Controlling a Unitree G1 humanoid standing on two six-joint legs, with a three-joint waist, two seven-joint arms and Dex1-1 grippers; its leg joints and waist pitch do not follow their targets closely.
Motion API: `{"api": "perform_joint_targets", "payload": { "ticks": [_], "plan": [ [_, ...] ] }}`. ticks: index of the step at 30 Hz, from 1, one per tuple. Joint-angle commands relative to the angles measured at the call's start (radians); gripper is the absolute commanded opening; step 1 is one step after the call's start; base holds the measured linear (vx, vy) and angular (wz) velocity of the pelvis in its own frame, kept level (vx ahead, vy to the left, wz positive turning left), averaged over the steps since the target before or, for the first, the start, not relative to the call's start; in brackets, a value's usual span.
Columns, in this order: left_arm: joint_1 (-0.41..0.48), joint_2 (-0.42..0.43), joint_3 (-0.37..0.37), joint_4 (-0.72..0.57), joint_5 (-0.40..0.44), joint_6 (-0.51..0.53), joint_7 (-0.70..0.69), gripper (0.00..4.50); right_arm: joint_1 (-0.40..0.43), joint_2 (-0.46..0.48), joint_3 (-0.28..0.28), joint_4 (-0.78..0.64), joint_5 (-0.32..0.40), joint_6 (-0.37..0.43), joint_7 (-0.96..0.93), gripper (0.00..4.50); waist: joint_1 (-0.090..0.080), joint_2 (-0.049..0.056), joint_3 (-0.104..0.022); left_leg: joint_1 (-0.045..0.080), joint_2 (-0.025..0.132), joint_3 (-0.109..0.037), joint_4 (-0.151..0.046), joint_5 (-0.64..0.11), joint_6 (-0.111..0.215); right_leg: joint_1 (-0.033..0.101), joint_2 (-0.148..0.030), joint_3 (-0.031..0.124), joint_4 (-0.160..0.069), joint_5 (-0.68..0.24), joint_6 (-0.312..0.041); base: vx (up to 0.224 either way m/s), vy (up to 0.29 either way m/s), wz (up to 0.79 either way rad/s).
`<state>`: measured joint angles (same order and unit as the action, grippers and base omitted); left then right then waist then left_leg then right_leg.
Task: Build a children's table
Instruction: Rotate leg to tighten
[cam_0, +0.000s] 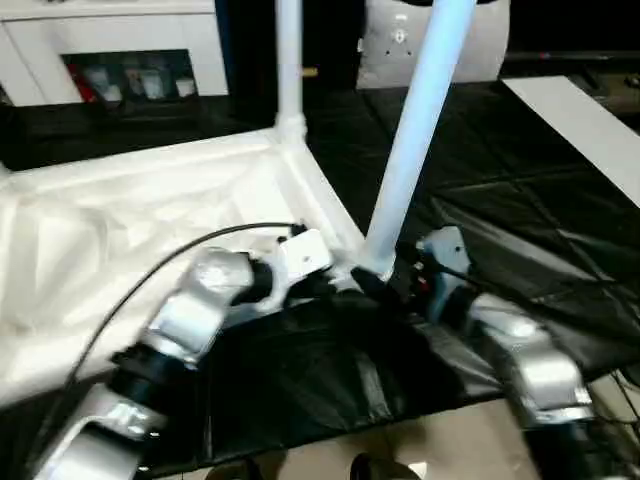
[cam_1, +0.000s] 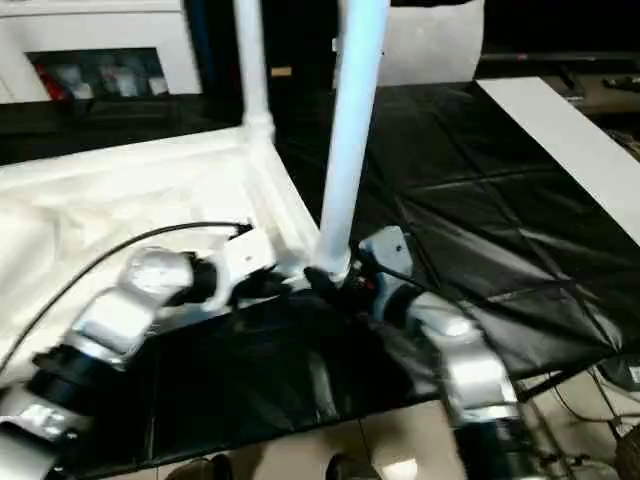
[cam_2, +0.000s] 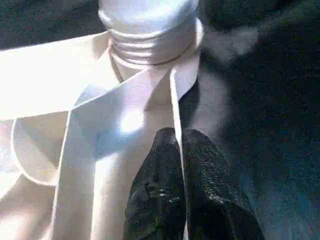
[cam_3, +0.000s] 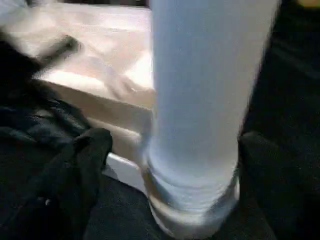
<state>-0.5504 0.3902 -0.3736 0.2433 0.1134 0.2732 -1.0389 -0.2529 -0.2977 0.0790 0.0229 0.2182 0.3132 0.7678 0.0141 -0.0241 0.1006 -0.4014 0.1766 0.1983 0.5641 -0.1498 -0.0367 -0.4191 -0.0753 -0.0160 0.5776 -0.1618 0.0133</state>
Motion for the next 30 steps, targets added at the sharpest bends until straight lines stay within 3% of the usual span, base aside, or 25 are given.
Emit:
{"api": "perform_joint_targets", "payload": {
  "ticks": [1, 4, 5, 14, 20, 28, 30],
  "plan": [
    [0.004, 0.035, -0.072, 0.021, 0.005, -0.099, -0.111, 0.00, 0.014, -0.050, 0.006, -0.033, 0.034, 0.000, 0.103, 4.45, 0.002, 0.003, -0.063, 0.035, 0.050, -0.022, -0.067, -0.312, 0.047, 0.036, -0.049, 0.029, -0.069, -0.285, -0.191, 0.000, 0.000, 0.00],
    [-0.007, 0.063, -0.072, 0.042, -0.031, -0.137, -0.209, 0.00, 0.012, -0.118, 0.025, -0.035, 0.058, 0.004, 0.208, 4.45, 0.011, 0.000, -0.068, 0.037, 0.051, -0.017, -0.064, -0.291, 0.045, 0.036, -0.050, 0.030, -0.063, -0.254, -0.210, 0.000, 0.000, 0.00],
    [-0.018, 0.076, -0.076, 0.066, -0.047, -0.173, -0.267, 0.00, 0.002, -0.148, 0.042, -0.021, 0.052, -0.012, 0.251, 4.45, 0.017, 0.006, -0.069, 0.039, 0.052, -0.017, -0.063, -0.282, 0.047, 0.035, -0.052, 0.030, -0.061, -0.244, -0.218, 0.000, 0.000, 0.00],
    [-0.068, 0.121, -0.122, 0.133, -0.058, -0.288, -0.421, 0.00, -0.049, -0.226, 0.119, 0.032, 0.032, -0.059, 0.420, 4.45, 0.027, 0.004, -0.078, 0.038, 0.052, -0.015, -0.055, -0.235, 0.061, 0.045, -0.054, 0.028, -0.047, -0.161, -0.265, 0.000, 0.000, 0.00],
    [-0.087, 0.125, -0.132, 0.159, -0.053, -0.348, -0.477, 0.00, -0.071, -0.244, 0.152, 0.055, 0.042, -0.059, 0.487, 3.99, 0.039, 0.002, -0.080, 0.039, 0.056, -0.012, -0.050, -0.212, 0.071, 0.044, -0.054, 0.027, -0.040, -0.143, -0.281, 0.000, 0.000, 0.00],
    [-0.102, 0.120, -0.139, 0.175, -0.055, -0.373, -0.492, 0.00, -0.074, -0.226, 0.176, 0.055, 0.043, -0.070, 0.501, 3.43, 0.040, -0.003, -0.076, 0.038, 0.054, -0.015, -0.051, -0.279, 0.037, 0.038, -0.057, 0.029, -0.047, -0.268, -0.250, 0.000, 0.000, 0.00],
    [-0.104, 0.116, -0.136, 0.181, -0.054, -0.380, -0.496, 0.00, -0.074, -0.223, 0.177, 0.057, 0.039, -0.074, 0.507, 3.04, 0.039, -0.006, -0.075, 0.037, 0.053, -0.015, -0.051, -0.285, 0.032, 0.037, -0.056, 0.030, -0.048, -0.284, -0.241, 0.000, 0.000, 0.00]
  ]
}}
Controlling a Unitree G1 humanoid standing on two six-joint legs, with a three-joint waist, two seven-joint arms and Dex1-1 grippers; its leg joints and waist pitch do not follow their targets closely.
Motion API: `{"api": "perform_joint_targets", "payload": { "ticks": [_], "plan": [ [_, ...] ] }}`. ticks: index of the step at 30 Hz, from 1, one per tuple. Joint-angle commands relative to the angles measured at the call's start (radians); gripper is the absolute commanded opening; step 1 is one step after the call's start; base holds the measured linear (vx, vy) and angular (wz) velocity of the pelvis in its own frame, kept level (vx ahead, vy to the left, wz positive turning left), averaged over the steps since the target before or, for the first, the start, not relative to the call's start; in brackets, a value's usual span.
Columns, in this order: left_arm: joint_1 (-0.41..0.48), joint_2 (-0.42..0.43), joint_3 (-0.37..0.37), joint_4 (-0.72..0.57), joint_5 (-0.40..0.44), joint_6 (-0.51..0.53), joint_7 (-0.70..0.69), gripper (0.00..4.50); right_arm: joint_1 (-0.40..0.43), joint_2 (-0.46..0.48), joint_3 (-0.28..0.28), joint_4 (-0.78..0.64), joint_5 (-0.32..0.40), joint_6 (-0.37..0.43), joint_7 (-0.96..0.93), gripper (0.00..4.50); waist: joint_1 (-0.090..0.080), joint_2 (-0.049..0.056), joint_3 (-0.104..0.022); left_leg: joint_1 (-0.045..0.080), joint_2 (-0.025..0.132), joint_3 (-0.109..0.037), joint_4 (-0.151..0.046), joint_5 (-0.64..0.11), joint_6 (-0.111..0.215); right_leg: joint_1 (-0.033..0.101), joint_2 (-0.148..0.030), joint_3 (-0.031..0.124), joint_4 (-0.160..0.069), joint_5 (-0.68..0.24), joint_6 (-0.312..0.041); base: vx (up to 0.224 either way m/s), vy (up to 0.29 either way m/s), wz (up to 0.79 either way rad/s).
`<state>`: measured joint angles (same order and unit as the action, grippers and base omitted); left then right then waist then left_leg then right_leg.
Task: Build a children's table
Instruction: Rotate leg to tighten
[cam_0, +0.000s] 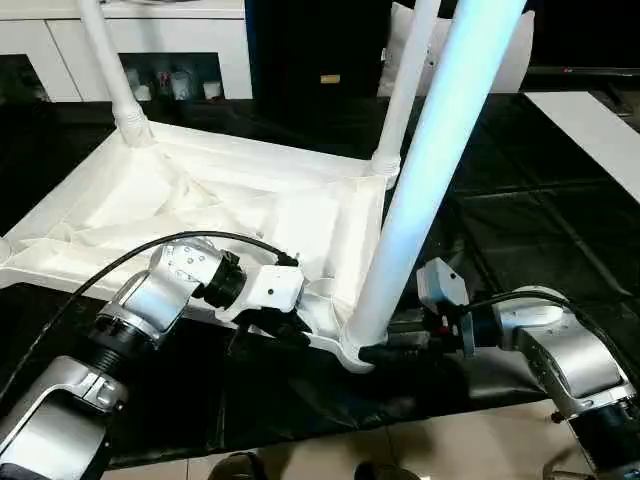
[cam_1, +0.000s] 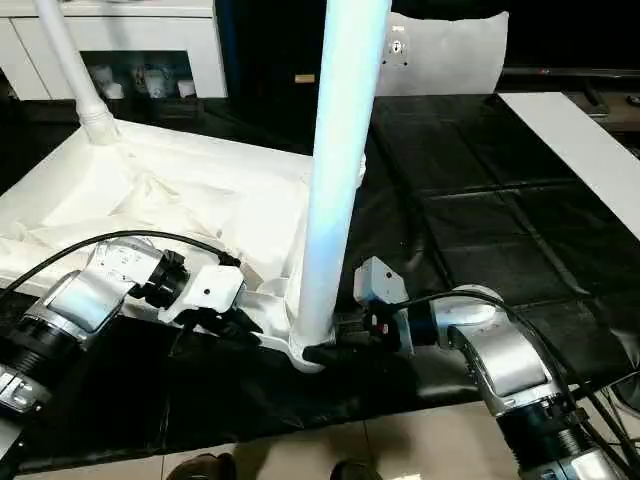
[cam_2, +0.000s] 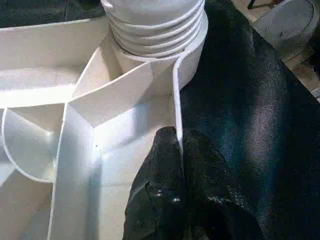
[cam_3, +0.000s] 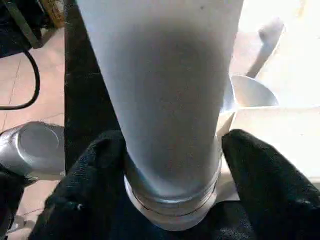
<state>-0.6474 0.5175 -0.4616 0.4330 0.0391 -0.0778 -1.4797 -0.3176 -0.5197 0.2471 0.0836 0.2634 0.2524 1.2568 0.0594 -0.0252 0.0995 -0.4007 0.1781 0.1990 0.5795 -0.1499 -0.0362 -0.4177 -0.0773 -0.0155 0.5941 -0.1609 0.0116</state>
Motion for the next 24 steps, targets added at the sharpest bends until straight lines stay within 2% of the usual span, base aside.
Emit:
{"api": "perform_joint_targets", "payload": {
  "ticks": [1, 3, 6, 13, 17, 18, 19, 21, 22, 23, 24],
  "plan": [
    [-0.007, -0.012, -0.047, -0.007, 0.021, -0.031, -0.055, 0.00, -0.008, 0.000, 0.011, -0.003, -0.007, -0.016, 0.019, 3.00, -0.006, -0.004, -0.075, 0.037, 0.052, -0.016, -0.066, -0.285, 0.031, 0.036, -0.055, 0.029, -0.064, -0.288, -0.238, 0.000, 0.000, 0.00],
    [-0.008, -0.012, -0.048, -0.005, 0.022, -0.033, -0.055, 0.00, -0.008, -0.001, 0.015, -0.003, -0.005, -0.021, 0.019, 2.96, -0.006, -0.002, -0.075, 0.037, 0.052, -0.017, -0.066, -0.280, 0.031, 0.035, -0.054, 0.029, -0.064, -0.282, -0.236, 0.000, 0.000, 0.00],
    [-0.008, -0.010, -0.051, 0.001, 0.022, -0.039, -0.054, 0.00, -0.006, -0.002, 0.021, -0.003, -0.004, -0.023, 0.018, 2.65, -0.007, -0.004, -0.075, 0.036, 0.052, -0.016, -0.066, -0.274, 0.035, 0.035, -0.053, 0.029, -0.062, -0.265, -0.240, 0.000, 0.000, 0.00],
    [0.007, -0.013, -0.039, -0.008, 0.019, -0.009, -0.029, 0.00, 0.023, 0.008, 0.021, -0.038, 0.020, 0.021, 0.013, 2.55, -0.006, -0.001, -0.073, 0.037, 0.052, -0.017, -0.067, -0.275, 0.038, 0.035, -0.052, 0.028, -0.063, -0.268, -0.242, 0.000, 0.000, 0.00],
    [0.039, -0.031, -0.003, -0.066, -0.001, 0.095, 0.038, 0.00, 0.061, 0.032, 0.015, -0.088, 0.052, 0.094, -0.035, 2.53, -0.007, 0.000, -0.072, 0.036, 0.052, -0.017, -0.068, -0.274, 0.038, 0.036, -0.052, 0.028, -0.062, -0.254, -0.247, 0.000, 0.000, 0.00],
    [0.058, -0.041, 0.015, -0.110, 0.000, 0.177, 0.093, 0.00, 0.085, 0.064, 0.013, -0.115, 0.062, 0.146, -0.096, 2.51, -0.008, -0.001, -0.072, 0.036, 0.052, -0.017, -0.069, -0.271, 0.035, 0.037, -0.053, 0.030, -0.061, -0.255, -0.247, 0.000, 0.000, 0.00],
    [0.058, -0.041, 0.015, -0.110, 0.000, 0.177, 0.093, 0.00, 0.085, 0.064, 0.013, -0.115, 0.062, 0.146, -0.096, 2.49, -0.007, 0.001, -0.070, 0.036, 0.053, -0.019, -0.071, -0.272, 0.034, 0.036, -0.052, 0.029, -0.062, -0.262, -0.246, 0.000, 0.000, 0.00],
    [0.078, -0.064, 0.039, -0.164, 0.001, 0.287, 0.167, 0.00, 0.103, 0.112, 0.010, -0.126, 0.047, 0.175, -0.185, 2.44, -0.015, 0.000, -0.057, 0.039, 0.050, -0.023, -0.078, -0.370, -0.003, 0.027, -0.053, 0.029, -0.078, -0.431, -0.206, 0.000, 0.000, 0.00],
    [0.086, -0.078, 0.048, -0.190, -0.003, 0.333, 0.193, 0.00, 0.107, 0.134, 0.007, -0.124, 0.035, 0.187, -0.229, 2.43, -0.017, -0.001, -0.054, 0.041, 0.049, -0.026, -0.079, -0.397, -0.015, 0.024, -0.054, 0.028, -0.082, -0.483, -0.191, 0.000, 0.000, 0.00],
    [0.092, -0.091, 0.056, -0.215, -0.002, 0.375, 0.220, 0.00, 0.109, 0.156, 0.003, -0.117, 0.021, 0.194, -0.270, 2.43, -0.026, -0.004, -0.049, 0.045, 0.046, -0.031, -0.079, -0.445, -0.037, 0.018, -0.057, 0.027, -0.089, -0.579, -0.163, 0.000, 0.000, 0.00],
    [0.097, -0.109, 0.063, -0.237, 0.000, 0.417, 0.249, 0.00, 0.110, 0.183, -0.005, -0.111, 0.012, 0.205, -0.312, 2.43, -0.030, -0.004, -0.047, 0.049, 0.044, -0.034, -0.077, -0.472, -0.043, 0.014, -0.058, 0.025, -0.097, -0.633, -0.145, 0.000, 0.000, 0.00]
  ]
}}
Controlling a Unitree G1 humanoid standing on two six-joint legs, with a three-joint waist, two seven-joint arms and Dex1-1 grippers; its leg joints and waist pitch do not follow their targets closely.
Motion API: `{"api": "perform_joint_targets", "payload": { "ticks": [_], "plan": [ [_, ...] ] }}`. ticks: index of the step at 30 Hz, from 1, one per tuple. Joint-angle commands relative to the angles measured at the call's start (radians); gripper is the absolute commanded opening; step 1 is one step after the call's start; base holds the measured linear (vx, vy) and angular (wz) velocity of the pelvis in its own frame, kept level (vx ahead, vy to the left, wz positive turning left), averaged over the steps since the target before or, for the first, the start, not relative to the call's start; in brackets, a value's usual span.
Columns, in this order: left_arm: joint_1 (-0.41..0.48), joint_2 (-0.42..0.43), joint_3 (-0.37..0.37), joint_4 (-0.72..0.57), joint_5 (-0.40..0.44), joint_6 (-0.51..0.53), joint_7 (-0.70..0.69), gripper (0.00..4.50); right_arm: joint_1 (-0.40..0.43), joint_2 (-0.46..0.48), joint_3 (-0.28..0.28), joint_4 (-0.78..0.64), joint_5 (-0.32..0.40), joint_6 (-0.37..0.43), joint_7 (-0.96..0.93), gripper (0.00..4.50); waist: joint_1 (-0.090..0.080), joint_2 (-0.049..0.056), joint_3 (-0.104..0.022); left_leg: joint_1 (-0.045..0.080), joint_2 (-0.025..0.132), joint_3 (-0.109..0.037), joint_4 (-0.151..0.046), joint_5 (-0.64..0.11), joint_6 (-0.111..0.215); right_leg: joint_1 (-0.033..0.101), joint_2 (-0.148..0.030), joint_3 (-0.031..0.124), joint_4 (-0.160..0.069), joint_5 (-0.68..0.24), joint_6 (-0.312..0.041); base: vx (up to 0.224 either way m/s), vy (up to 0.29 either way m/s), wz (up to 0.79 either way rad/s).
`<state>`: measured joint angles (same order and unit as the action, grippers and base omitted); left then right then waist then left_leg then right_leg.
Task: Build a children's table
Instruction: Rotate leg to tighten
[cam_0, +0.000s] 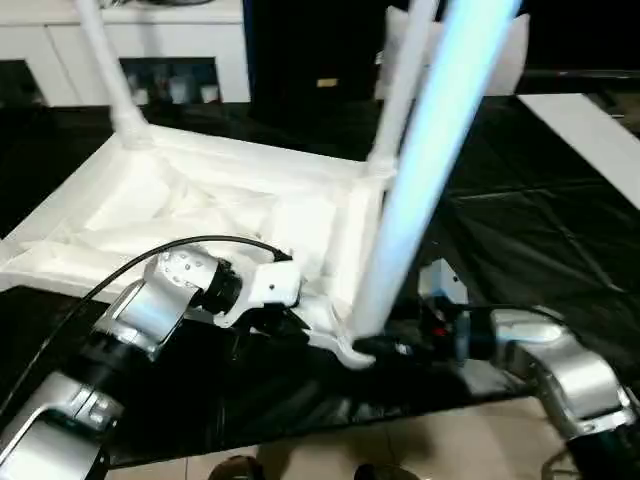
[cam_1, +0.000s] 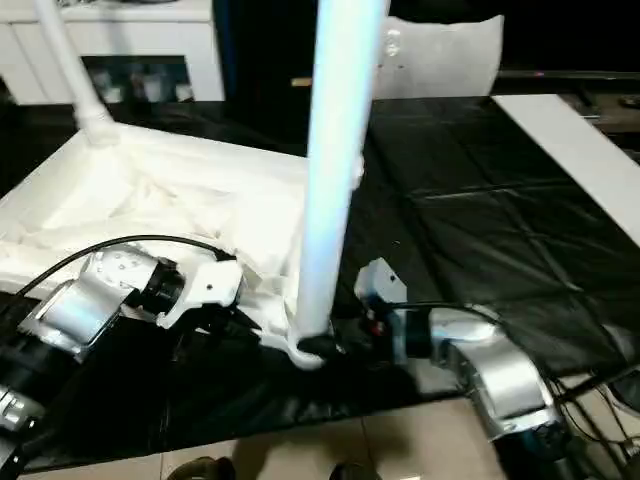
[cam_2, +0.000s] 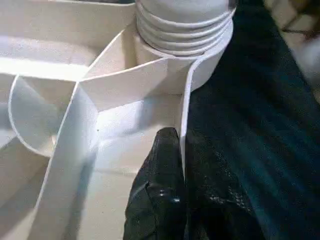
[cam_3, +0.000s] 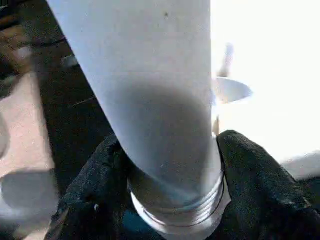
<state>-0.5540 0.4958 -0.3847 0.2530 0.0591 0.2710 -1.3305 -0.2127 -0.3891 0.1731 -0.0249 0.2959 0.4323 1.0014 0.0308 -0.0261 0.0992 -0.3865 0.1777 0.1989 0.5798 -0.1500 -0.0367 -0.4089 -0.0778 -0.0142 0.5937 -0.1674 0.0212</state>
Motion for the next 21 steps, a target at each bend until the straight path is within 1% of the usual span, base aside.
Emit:
{"api": "perform_joint_targets", "payload": {
  "ticks": [1, 2, 3, 4, 5, 6, 7, 8, 9, 10, 11, 12, 13, 14, 15, 16, 17, 18, 19, 20, 21],
  "plan": [
    [0.004, -0.088, -0.014, -0.057, -0.020, 0.068, 0.100, 0.00, 0.005, 0.052, 0.069, -0.002, -0.020, 0.025, -0.057, 2.42, -0.007, -0.009, -0.046, 0.038, 0.044, -0.037, -0.076, -0.486, -0.049, 0.001, -0.060, 0.023, -0.102, -0.669, -0.139, -0.057, 0.015, -0.10],
    [0.011, -0.129, 0.002, -0.096, -0.015, 0.146, 0.160, 0.00, 0.002, 0.111, 0.046, 0.012, -0.032, 0.057, -0.151, 2.42, -0.021, -0.008, -0.043, 0.030, 0.040, -0.048, -0.079, -0.507, -0.059, 0.007, -0.062, 0.015, -0.110, -0.740, -0.100, -0.055, 0.028, -0.17],
    [0.011, -0.129, 0.002, -0.096, -0.015, 0.146, 0.160, 0.00, 0.002, 0.111, 0.046, 0.012, -0.032, 0.057, -0.151, 2.41, -0.032, -0.007, -0.044, 0.027, 0.038, -0.054, -0.082, -0.524, -0.063, 0.007, -0.061, 0.007, -0.114, -0.756, -0.088, -0.055, 0.028, -0.17],
    [0.011, -0.150, 0.010, -0.107, -0.011, 0.177, 0.192, 0.00, 0.000, 0.138, 0.036, 0.017, -0.037, 0.071, -0.195, 2.41, -0.038, -0.009, -0.044, 0.030, 0.037, -0.055, -0.081, -0.534, -0.065, 0.006, -0.060, 0.005, -0.117, -0.759, -0.082, -0.053, 0.036, -0.17],
    [0.009, -0.174, 0.019, -0.117, 0.001, 0.207, 0.232, 0.00, -0.006, 0.167, 0.028, 0.025, -0.047, 0.082, -0.244, 2.41, -0.042, -0.007, -0.044, 0.032, 0.037, -0.058, -0.082, -0.544, -0.064, 0.006, -0.060, 0.002, -0.119, -0.756, -0.082, 0.000, 0.000, 0.00],
    [0.006, -0.206, 0.028, -0.131, 0.022, 0.250, 0.287, 0.00, -0.012, 0.196, 0.025, 0.032, -0.063, 0.091, -0.302, 2.41, -0.052, -0.005, -0.043, 0.029, 0.037, -0.061, -0.085, -0.561, -0.065, 0.008, -0.059, -0.004, -0.124, -0.748, -0.080, -0.051, 0.039, -0.15],
    [0.001, -0.226, 0.032, -0.133, 0.030, 0.272, 0.314, 0.00, -0.020, 0.214, 0.023, 0.046, -0.077, 0.086, -0.337, 2.41, -0.057, -0.004, -0.039, 0.032, 0.036, -0.063, -0.085, -0.583, -0.067, 0.003, -0.056, -0.008, -0.128, -0.751, -0.079, -0.056, 0.044, -0.13],
    [-0.001, -0.243, 0.033, -0.141, 0.037, 0.297, 0.337, 0.00, -0.026, 0.230, 0.018, 0.057, -0.089, 0.085, -0.373, 2.41, -0.069, 0.004, -0.037, 0.044, 0.035, -0.072, -0.084, -0.657, -0.065, 0.008, -0.055, -0.037, -0.144, -0.754, -0.065, -0.078, 0.068, -0.21],
    [-0.019, -0.296, 0.055, -0.133, 0.053, 0.348, 0.419, 0.00, -0.058, 0.291, -0.018, 0.109, -0.106, 0.076, -0.482, 2.41, -0.080, 0.010, -0.031, 0.037, 0.042, -0.079, -0.098, -0.712, -0.070, 0.020, -0.052, -0.056, -0.142, -0.721, -0.063, -0.052, 0.048, -0.14],
    [-0.028, -0.321, 0.065, -0.130, 0.060, 0.373, 0.458, 0.00, -0.074, 0.322, -0.039, 0.133, -0.111, 0.077, -0.535, 2.41, -0.086, 0.021, -0.026, 0.041, 0.048, -0.083, -0.112, -0.773, -0.080, 0.022, -0.044, -0.072, -0.139, -0.684, -0.071, 0.000, 0.000, 0.00],
    [-0.033, -0.334, 0.071, -0.128, 0.065, 0.387, 0.480, 0.00, -0.081, 0.336, -0.050, 0.145, -0.112, 0.078, -0.560, 2.41, -0.091, 0.027, -0.023, 0.009, 0.069, -0.084, -0.165, -0.861, -0.089, 0.070, -0.024, -0.092, -0.077, -0.538, -0.082, -0.117, 0.021, -0.01],
    [-0.042, -0.359, 0.085, -0.124, 0.075, 0.410, 0.523, 0.00, -0.095, 0.362, -0.069, 0.161, -0.112, 0.083, -0.596, 2.41, -0.028, 0.041, -0.015, -0.078, 0.095, -0.041, -0.251, -0.933, -0.084, 0.132, -0.002, -0.084, 0.121, -0.253, -0.089, -0.117, 0.021, -0.01],
    [-0.057, -0.381, 0.099, -0.114, 0.085, 0.424, 0.567, 0.00, -0.116, 0.397, -0.097, 0.182, -0.104, 0.087, -0.639, 2.41, -0.006, 0.033, -0.024, -0.074, 0.089, -0.013, -0.244, -0.894, -0.053, 0.122, 0.000, -0.071, 0.126, -0.196, -0.070, -0.088, -0.028, 0.18],
    [-0.071, -0.401, 0.112, -0.106, 0.094, 0.437, 0.611, 0.00, -0.136, 0.426, -0.119, 0.199, -0.099, 0.088, -0.675, 2.41, -0.034, -0.033, -0.053, 0.036, 0.042, 0.004, -0.126, -0.648, -0.049, 0.027, -0.039, 0.020, 0.029, -0.545, -0.021, 0.031, -0.124, 0.09],
    [-0.074, -0.405, 0.115, -0.103, 0.096, 0.437, 0.621, 0.00, -0.141, 0.432, -0.122, 0.203, -0.099, 0.088, -0.681, 2.41, -0.032, -0.060, -0.072, 0.087, -0.001, -0.032, 0.027, -0.404, -0.033, -0.038, -0.112, 0.022, -0.115, -0.850, -0.005, 0.031, -0.124, 0.09],
    [-0.080, -0.407, 0.117, -0.099, 0.103, 0.432, 0.636, 0.00, -0.150, 0.434, -0.115, 0.209, -0.110, 0.080, -0.685, 2.41, -0.026, -0.034, -0.042, 0.019, -0.052, -0.082, 0.099, -0.112, 0.028, -0.013, -0.139, 0.095, -0.165, -1.093, -0.002, 0.091, -0.100, -0.27],
    [-0.082, -0.396, 0.111, -0.100, 0.114, 0.416, 0.630, 0.00, -0.157, 0.416, -0.079, 0.219, -0.146, 0.038, -0.663, 2.41, -0.011, -0.021, -0.041, -0.052, -0.017, -0.107, 0.034, -0.080, -0.007, 0.073, -0.146, 0.070, -0.095, -0.866, -0.046, 0.076, -0.010, -0.15],
    [-0.081, -0.392, 0.109, -0.101, 0.115, 0.412, 0.627, 0.00, -0.157, 0.412, -0.074, 0.219, -0.150, 0.029, -0.658, 2.41, -0.006, -0.004, -0.045, -0.033, 0.012, -0.106, -0.013, -0.105, -0.029, 0.057, -0.112, 0.046, -0.075, -0.685, -0.084, 0.076, -0.010, -0.15],
    [-0.079, -0.387, 0.107, -0.106, 0.117, 0.411, 0.626, 0.00, -0.156, 0.409, -0.069, 0.220, -0.154, 0.016, -0.654, 2.96, -0.014, -0.002, -0.051, -0.003, 0.023, -0.095, -0.033, -0.145, -0.031, 0.025, -0.060, 0.024, -0.056, -0.518, -0.111, 0.000, 0.000, 0.00],
    [-0.079, -0.386, 0.107, -0.107, 0.117, 0.411, 0.626, 0.00, -0.155, 0.409, -0.069, 0.221, -0.154, 0.014, -0.653, 2.96, -0.031, 0.012, -0.067, 0.020, 0.041, -0.092, -0.040, -0.128, -0.017, 0.031, -0.043, 0.014, -0.025, -0.174, -0.204, 0.000, 0.000, 0.00],
    [-0.072, -0.366, 0.094, -0.112, 0.120, 0.391, 0.606, 0.00, -0.152, 0.403, -0.074, 0.222, -0.155, -0.001, -0.646, 3.10, -0.039, 0.010, -0.066, 0.007, 0.039, -0.086, -0.051, -0.125, 0.026, 0.048, -0.043, 0.005, -0.028, -0.064, -0.261, 0.000, 0.000, 0.00]
  ]
}}
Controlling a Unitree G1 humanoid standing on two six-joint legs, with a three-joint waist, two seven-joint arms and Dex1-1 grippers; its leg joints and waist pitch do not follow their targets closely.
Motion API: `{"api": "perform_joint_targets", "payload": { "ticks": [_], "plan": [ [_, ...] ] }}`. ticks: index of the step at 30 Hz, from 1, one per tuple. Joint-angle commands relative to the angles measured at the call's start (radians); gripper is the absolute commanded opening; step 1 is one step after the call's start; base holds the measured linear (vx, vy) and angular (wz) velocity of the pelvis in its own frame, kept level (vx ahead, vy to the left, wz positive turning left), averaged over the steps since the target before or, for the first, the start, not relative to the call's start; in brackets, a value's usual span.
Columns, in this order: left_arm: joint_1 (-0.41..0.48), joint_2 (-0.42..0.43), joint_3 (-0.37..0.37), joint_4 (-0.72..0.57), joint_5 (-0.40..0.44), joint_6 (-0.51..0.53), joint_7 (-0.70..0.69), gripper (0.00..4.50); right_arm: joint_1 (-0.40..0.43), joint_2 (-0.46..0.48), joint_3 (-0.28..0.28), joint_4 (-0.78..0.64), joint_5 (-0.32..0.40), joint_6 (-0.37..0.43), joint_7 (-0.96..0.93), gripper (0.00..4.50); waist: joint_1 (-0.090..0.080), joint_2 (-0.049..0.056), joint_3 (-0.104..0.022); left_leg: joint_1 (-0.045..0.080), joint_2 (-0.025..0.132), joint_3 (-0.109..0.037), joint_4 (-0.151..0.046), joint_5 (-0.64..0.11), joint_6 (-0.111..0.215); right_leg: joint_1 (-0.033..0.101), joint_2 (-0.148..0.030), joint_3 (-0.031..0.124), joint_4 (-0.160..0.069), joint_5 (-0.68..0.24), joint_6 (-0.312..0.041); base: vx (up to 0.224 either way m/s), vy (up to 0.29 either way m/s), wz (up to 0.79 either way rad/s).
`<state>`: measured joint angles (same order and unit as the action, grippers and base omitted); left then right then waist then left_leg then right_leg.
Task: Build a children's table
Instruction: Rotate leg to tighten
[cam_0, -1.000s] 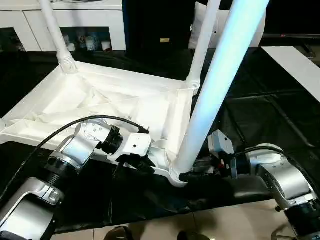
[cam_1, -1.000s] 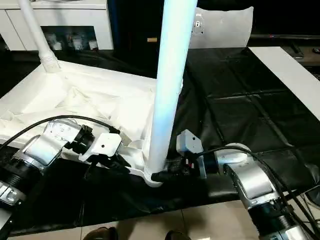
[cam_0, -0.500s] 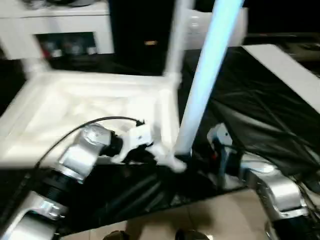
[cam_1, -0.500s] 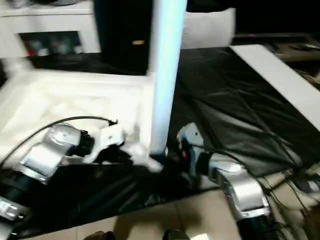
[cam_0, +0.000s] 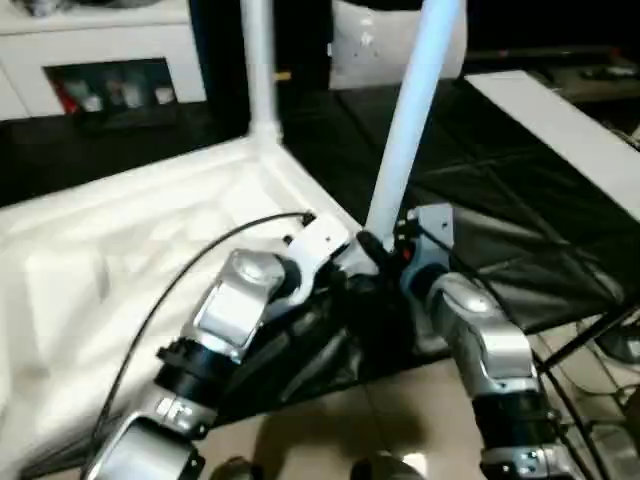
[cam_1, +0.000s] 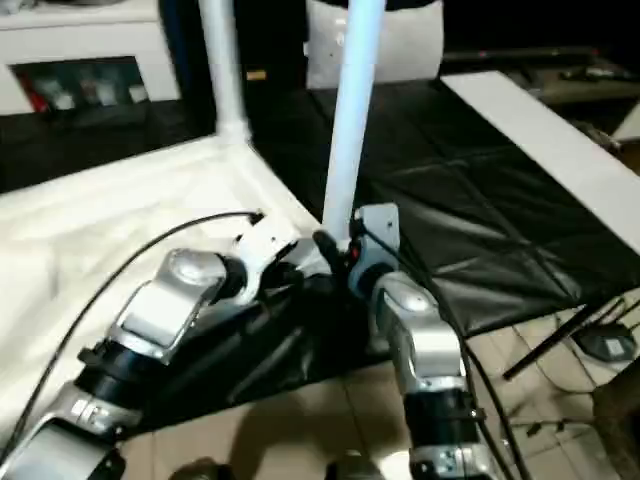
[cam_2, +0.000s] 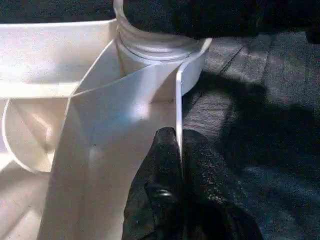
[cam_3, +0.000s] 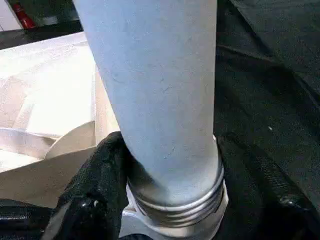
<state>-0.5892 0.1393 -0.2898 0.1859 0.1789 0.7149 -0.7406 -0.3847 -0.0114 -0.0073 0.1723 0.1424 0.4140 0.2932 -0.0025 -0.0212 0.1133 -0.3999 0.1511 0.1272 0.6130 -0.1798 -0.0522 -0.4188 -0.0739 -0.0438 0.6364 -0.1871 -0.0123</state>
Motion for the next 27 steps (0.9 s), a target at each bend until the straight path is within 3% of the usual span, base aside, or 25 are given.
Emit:
{"api": "perform_joint_targets", "payload": {
  "ticks": [1, 3, 6, 10, 11, 15, 16, 17, 18, 22, 26, 27],
  "plan": [
    [-0.027, 0.009, -0.009, -0.047, -0.001, -0.072, 0.000, 0.00, 0.024, 0.015, 0.101, 0.026, -0.006, 0.005, 0.065, 3.10, -0.002, 0.006, -0.083, 0.014, 0.060, -0.008, -0.079, -0.099, 0.065, 0.064, -0.058, 0.037, -0.074, -0.018, -0.259, 0.000, 0.000, 0.00],
    [-0.018, 0.027, -0.017, -0.046, -0.003, -0.085, -0.012, 0.00, 0.030, 0.004, 0.094, 0.022, -0.006, -0.010, 0.077, 3.27, -0.002, 0.001, -0.078, 0.012, 0.059, 0.008, -0.080, -0.119, 0.093, 0.066, -0.063, 0.041, -0.087, -0.054, -0.273, 0.000, 0.000, 0.00],
    [-0.001, 0.071, -0.028, -0.040, -0.010, -0.129, -0.055, 0.00, 0.053, -0.039, 0.069, -0.015, 0.013, -0.040, 0.132, 3.50, 0.004, 0.001, -0.076, 0.017, 0.065, 0.019, -0.083, -0.143, 0.085, 0.061, -0.063, 0.042, -0.095, -0.122, -0.251, 0.000, 0.000, 0.00],
    [0.014, 0.135, -0.043, -0.017, -0.030, -0.208, -0.126, 0.00, 0.090, -0.126, 0.056, -0.076, 0.047, -0.094, 0.242, 3.88, 0.008, 0.002, -0.078, 0.017, 0.069, 0.022, -0.085, -0.128, 0.087, 0.064, -0.061, 0.041, -0.092, -0.102, -0.240, 0.000, 0.000, 0.00],
    [0.015, 0.150, -0.050, -0.009, -0.033, -0.239, -0.147, 0.00, 0.098, -0.149, 0.054, -0.092, 0.057, -0.104, 0.276, 3.92, 0.008, 0.002, -0.080, 0.018, 0.070, 0.025, -0.084, -0.108, 0.095, 0.063, -0.059, 0.041, -0.087, -0.062, -0.247, 0.000, 0.000, 0.00],
    [0.018, 0.206, -0.073, 0.026, -0.059, -0.335, -0.260, 0.00, 0.124, -0.254, 0.055, -0.152, 0.098, -0.114, 0.438, 4.32, 0.013, 0.002, -0.079, 0.023, 0.073, 0.030, -0.085, -0.132, 0.099, 0.060, -0.062, 0.043, -0.091, -0.092, -0.246, 0.000, 0.000, 0.00],
    [0.017, 0.222, -0.083, 0.036, -0.066, -0.367, -0.296, 0.00, 0.129, -0.285, 0.061, -0.164, 0.107, -0.111, 0.486, 4.32, 0.015, 0.008, -0.078, 0.024, 0.072, 0.029, -0.086, -0.135, 0.099, 0.060, -0.061, 0.042, -0.092, -0.097, -0.247, 0.000, 0.000, 0.00],
    [0.014, 0.243, -0.096, 0.050, -0.071, -0.413, -0.340, 0.00, 0.133, -0.324, 0.070, -0.177, 0.117, -0.107, 0.546, 4.32, 0.017, 0.007, -0.078, 0.025, 0.074, 0.031, -0.085, -0.149, 0.102, 0.063, -0.060, 0.042, -0.092, -0.096, -0.243, 0.000, 0.000, 0.00],
    [0.011, 0.257, -0.106, 0.063, -0.072, -0.448, -0.368, 0.00, 0.135, -0.350, 0.078, -0.183, 0.121, -0.104, 0.585, 4.32, 0.019, 0.012, -0.076, 0.027, 0.076, 0.032, -0.088, -0.154, 0.100, 0.058, -0.061, 0.043, -0.091, -0.099, -0.247, 0.000, 0.000, 0.00],
    [-0.001, 0.276, -0.117, 0.101, -0.085, -0.515, -0.434, 0.00, 0.132, -0.404, 0.094, -0.191, 0.149, -0.091, 0.688, 4.32, 0.033, 0.009, -0.077, 0.035, 0.078, 0.035, -0.088, -0.192, 0.084, 0.053, -0.066, 0.045, -0.099, -0.159, -0.253, 0.000, 0.000, 0.00],
    [-0.015, 0.287, -0.131, 0.131, -0.110, -0.561, -0.507, 0.00, 0.107, -0.438, 0.103, -0.167, 0.167, -0.098, 0.755, 4.32, 0.035, 0.005, -0.076, 0.033, 0.078, 0.034, -0.091, -0.201, 0.069, 0.055, -0.067, 0.043, -0.098, -0.183, -0.251, 0.000, 0.000, 0.00],
    [-0.030, 0.299, -0.150, 0.162, -0.105, -0.614, -0.548, 0.00, 0.086, -0.467, 0.120, -0.145, 0.173, -0.104, 0.810, 4.32, 0.035, 0.005, -0.077, 0.033, 0.077, 0.035, -0.090, -0.199, 0.067, 0.056, -0.068, 0.044, -0.097, -0.184, -0.253, 0.000, 0.000, 0.00]
  ]
}}
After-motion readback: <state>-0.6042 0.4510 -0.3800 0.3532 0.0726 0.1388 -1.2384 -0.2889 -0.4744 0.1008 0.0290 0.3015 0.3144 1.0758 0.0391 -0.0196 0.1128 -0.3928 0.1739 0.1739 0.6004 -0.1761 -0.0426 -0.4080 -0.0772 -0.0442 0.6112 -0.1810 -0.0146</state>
